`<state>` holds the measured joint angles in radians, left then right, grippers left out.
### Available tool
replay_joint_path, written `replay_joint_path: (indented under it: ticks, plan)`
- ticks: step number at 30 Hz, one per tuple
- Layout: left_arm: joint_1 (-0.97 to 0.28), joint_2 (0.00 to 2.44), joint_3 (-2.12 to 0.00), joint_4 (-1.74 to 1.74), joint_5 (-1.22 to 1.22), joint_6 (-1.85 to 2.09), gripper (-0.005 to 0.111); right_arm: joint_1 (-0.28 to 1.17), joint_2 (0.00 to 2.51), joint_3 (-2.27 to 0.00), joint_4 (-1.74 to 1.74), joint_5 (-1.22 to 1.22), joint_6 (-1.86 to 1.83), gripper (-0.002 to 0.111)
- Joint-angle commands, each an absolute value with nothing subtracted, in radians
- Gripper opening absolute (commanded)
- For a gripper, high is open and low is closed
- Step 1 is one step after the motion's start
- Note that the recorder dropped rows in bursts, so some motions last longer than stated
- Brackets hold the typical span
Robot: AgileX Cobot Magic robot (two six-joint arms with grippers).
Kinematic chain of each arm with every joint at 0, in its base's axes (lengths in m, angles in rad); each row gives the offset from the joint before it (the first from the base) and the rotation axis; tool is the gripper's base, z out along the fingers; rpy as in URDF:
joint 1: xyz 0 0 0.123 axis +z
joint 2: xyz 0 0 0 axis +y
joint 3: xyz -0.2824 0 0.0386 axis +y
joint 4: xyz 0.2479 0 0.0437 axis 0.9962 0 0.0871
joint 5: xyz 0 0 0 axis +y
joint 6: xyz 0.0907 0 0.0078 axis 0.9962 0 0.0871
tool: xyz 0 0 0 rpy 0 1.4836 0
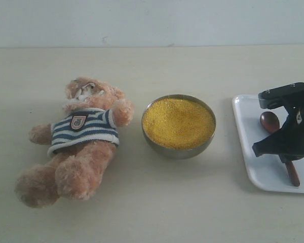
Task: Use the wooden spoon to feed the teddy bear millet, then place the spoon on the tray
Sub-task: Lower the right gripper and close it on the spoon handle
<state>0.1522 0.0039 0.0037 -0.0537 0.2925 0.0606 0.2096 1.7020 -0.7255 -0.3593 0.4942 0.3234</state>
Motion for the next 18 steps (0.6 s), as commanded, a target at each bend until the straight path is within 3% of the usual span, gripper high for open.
replay_joint_path:
  ticks: [1, 18]
  plan:
    - [0.15, 0.0, 0.0, -0.052, 0.287, 0.057, 0.004, 0.209, 1.693, -0.724, -0.347, 0.502, 0.319, 0.023]
    - [0.15, 0.0, 0.0, -0.052, 0.287, 0.057, 0.004, 0.209, 1.699, -0.721, -0.324, 0.486, 0.333, 0.023]
